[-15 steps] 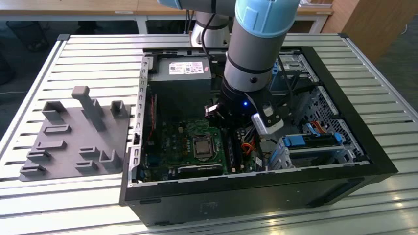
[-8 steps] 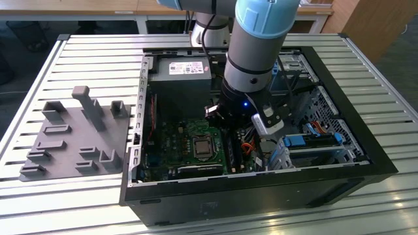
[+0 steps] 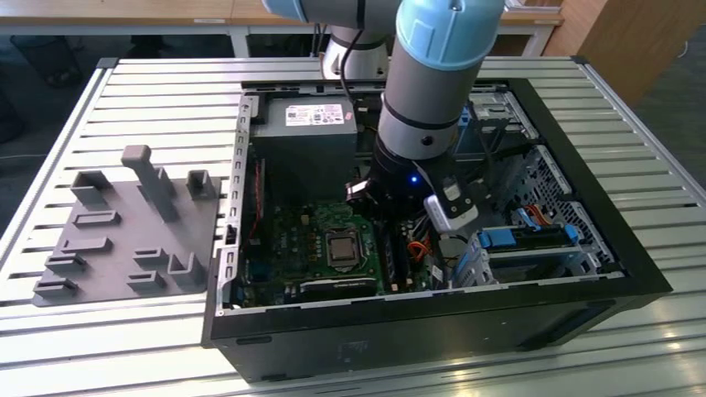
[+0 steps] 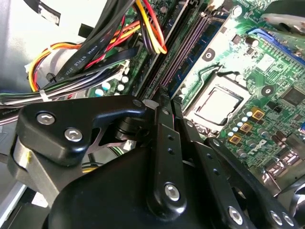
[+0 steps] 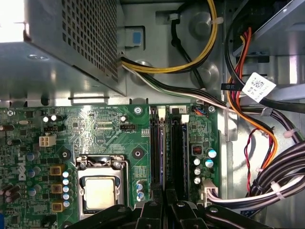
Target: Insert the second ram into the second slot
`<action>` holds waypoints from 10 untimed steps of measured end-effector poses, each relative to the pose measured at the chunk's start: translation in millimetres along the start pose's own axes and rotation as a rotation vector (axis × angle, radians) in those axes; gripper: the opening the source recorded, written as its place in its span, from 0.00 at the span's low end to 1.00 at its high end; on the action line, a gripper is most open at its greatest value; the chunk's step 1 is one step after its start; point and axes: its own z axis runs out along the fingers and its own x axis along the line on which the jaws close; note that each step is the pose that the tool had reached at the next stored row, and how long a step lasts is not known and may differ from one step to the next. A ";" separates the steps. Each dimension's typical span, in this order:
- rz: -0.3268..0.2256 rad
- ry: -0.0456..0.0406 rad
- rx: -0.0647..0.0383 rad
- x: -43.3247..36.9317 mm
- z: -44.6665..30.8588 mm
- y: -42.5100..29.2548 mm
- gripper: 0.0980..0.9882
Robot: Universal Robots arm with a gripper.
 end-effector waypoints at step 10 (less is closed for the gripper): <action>0.000 0.0000 0.000 0.0 0.3 0.0 0.04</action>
